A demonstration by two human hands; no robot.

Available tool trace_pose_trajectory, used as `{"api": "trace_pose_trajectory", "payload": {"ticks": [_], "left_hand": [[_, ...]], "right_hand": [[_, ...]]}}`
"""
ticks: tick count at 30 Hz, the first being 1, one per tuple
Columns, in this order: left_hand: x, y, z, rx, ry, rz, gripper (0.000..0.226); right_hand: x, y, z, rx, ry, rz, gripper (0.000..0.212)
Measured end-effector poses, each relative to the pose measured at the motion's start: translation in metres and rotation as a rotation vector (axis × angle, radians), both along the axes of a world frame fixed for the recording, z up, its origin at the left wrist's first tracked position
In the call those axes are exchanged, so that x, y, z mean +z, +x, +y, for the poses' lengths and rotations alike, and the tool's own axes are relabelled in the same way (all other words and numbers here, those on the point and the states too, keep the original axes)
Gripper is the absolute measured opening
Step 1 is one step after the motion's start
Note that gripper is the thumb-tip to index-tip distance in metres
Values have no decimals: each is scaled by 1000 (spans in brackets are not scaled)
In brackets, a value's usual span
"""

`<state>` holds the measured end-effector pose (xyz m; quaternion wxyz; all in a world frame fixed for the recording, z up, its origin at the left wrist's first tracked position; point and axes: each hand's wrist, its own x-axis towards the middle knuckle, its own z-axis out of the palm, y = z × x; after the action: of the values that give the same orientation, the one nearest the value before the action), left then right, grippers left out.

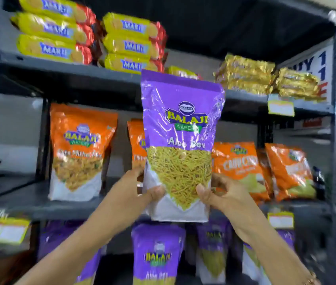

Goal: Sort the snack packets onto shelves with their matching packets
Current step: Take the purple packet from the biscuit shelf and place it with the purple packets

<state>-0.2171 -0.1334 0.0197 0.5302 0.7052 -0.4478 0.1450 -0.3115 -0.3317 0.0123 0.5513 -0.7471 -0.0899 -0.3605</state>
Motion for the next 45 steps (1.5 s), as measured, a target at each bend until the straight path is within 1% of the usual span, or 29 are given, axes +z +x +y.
{"api": "trace_pose_trajectory", "payload": {"ticks": [2, 4, 6, 7, 8, 10, 12, 15, 17, 19, 22, 26, 32, 40, 45], "left_hand": [[-32, 3, -2, -44, 25, 97, 22], [-64, 9, -4, -72, 65, 189, 24], [-95, 18, -9, -70, 123, 263, 42], [-110, 21, -12, -64, 148, 305, 50], [-125, 24, -16, -62, 165, 342, 53], [-154, 29, -28, -50, 173, 433, 49], [-182, 32, -41, -44, 181, 493, 50], [-223, 37, -70, -26, 266, 513, 53], [-250, 42, -94, 13, 316, 502, 52], [-276, 47, -123, 58, 388, 465, 63], [-306, 57, -166, 57, 460, 448, 78], [-325, 72, -220, 56, 523, 489, 79], [-337, 95, -276, 55, 472, 557, 76], [-353, 104, -299, 43, 426, 639, 74], [-356, 107, -305, -17, 437, 625, 70]], "right_hand": [[-35, 0, -3, -8, 45, 37, 43], [-69, 0, -9, -10, 108, 67, 40], [-100, 1, -15, -29, 126, 97, 40], [-116, 3, -19, -36, 129, 119, 43], [-133, 5, -25, -48, 136, 146, 48], [-167, 10, -37, -75, 169, 200, 58], [-200, 14, -52, -106, 193, 260, 60], [-242, 19, -80, -125, 236, 368, 68], [-266, 21, -99, -137, 260, 435, 63], [-286, 24, -119, -161, 278, 486, 63], [-310, 30, -157, -187, 298, 542, 65], [-330, 39, -209, -212, 265, 602, 56], [-347, 66, -270, -195, 261, 620, 62], [-353, 85, -297, -148, 268, 604, 59], [-360, 85, -305, -135, 261, 589, 62]]}}
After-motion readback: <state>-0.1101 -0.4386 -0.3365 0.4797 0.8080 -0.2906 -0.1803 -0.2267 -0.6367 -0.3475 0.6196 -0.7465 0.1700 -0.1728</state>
